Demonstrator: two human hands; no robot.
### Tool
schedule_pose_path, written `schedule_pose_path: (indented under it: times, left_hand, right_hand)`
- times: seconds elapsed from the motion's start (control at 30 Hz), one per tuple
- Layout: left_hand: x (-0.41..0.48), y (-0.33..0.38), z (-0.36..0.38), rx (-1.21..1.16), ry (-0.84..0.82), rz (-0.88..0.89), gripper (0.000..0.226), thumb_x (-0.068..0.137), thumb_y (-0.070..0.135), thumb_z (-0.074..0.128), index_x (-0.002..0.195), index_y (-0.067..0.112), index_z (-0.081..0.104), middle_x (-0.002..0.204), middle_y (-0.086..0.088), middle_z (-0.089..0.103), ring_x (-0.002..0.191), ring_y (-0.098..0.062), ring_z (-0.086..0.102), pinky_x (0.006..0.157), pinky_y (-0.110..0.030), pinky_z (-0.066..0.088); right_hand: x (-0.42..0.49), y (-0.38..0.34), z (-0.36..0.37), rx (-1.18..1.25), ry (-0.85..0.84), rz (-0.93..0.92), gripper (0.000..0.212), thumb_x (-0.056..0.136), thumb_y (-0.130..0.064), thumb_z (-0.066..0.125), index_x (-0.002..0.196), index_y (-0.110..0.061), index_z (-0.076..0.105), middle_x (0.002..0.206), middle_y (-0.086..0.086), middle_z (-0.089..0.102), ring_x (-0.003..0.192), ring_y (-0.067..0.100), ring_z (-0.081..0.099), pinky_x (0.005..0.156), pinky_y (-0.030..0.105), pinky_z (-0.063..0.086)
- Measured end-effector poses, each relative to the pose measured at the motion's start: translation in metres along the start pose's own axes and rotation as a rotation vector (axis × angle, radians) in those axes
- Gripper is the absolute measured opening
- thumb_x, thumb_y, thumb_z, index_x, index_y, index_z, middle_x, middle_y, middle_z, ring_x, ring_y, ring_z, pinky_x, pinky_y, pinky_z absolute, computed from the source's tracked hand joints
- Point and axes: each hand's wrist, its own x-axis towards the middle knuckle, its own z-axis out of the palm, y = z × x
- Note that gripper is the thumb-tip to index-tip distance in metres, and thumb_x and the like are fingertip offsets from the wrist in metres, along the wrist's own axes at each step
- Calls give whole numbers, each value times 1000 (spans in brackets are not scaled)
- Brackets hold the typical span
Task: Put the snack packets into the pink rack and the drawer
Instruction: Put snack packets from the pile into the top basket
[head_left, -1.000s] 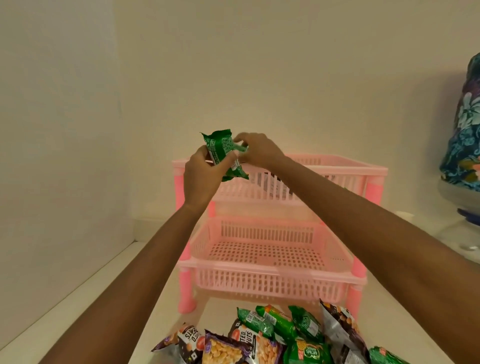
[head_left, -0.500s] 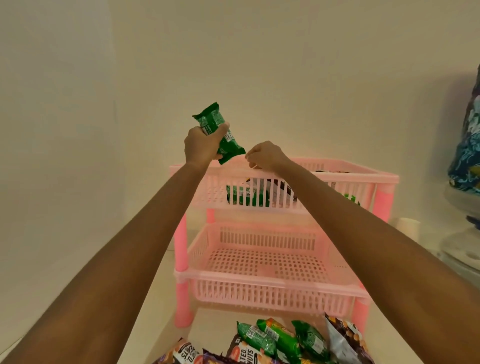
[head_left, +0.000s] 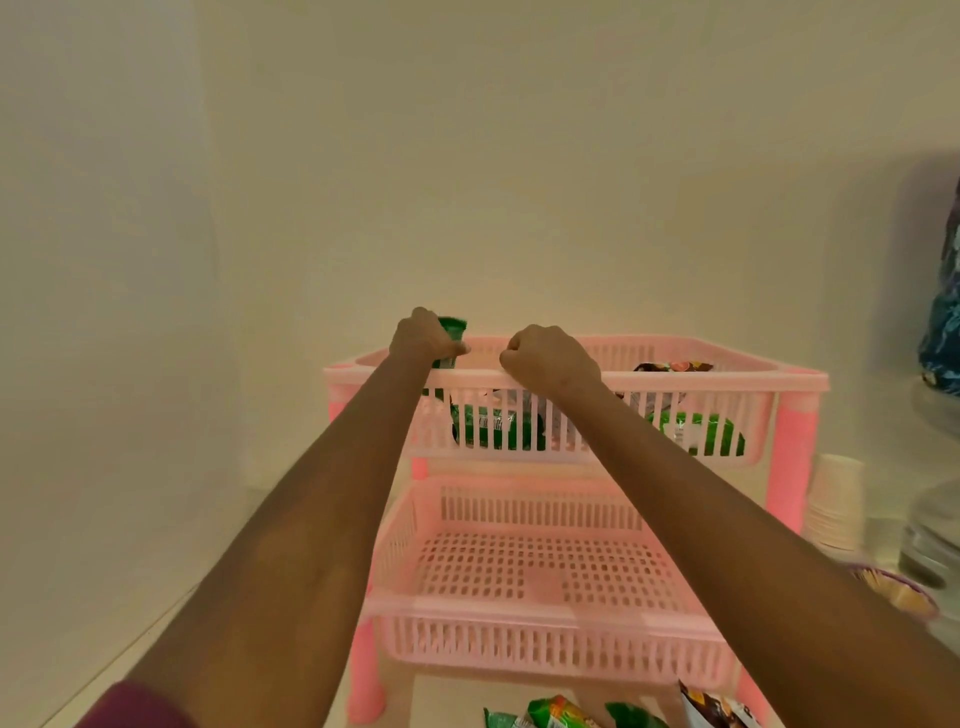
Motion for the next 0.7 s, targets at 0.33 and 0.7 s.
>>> schedule_pose_path:
  times: [0.33, 0.7]
  left_hand:
    - [-48, -1, 4, 127, 351, 266, 43, 95, 42, 42, 114, 7, 58, 113, -15, 65, 104, -32, 59, 82, -34, 43]
    - [-148, -42, 32, 248, 327, 468, 56, 95, 36, 41, 145, 16, 23, 155, -13, 20, 144, -29, 13, 117, -47, 10]
  right_hand:
    - [-15, 0, 8, -87, 251, -121, 33, 94, -17, 36, 80, -3, 61, 64, 7, 51, 60, 25, 45, 52, 26, 27]
    - [-80, 24, 34, -250, 372, -312, 44, 89, -15, 46, 133, -13, 43, 136, 10, 48, 129, 27, 38, 113, 41, 18]
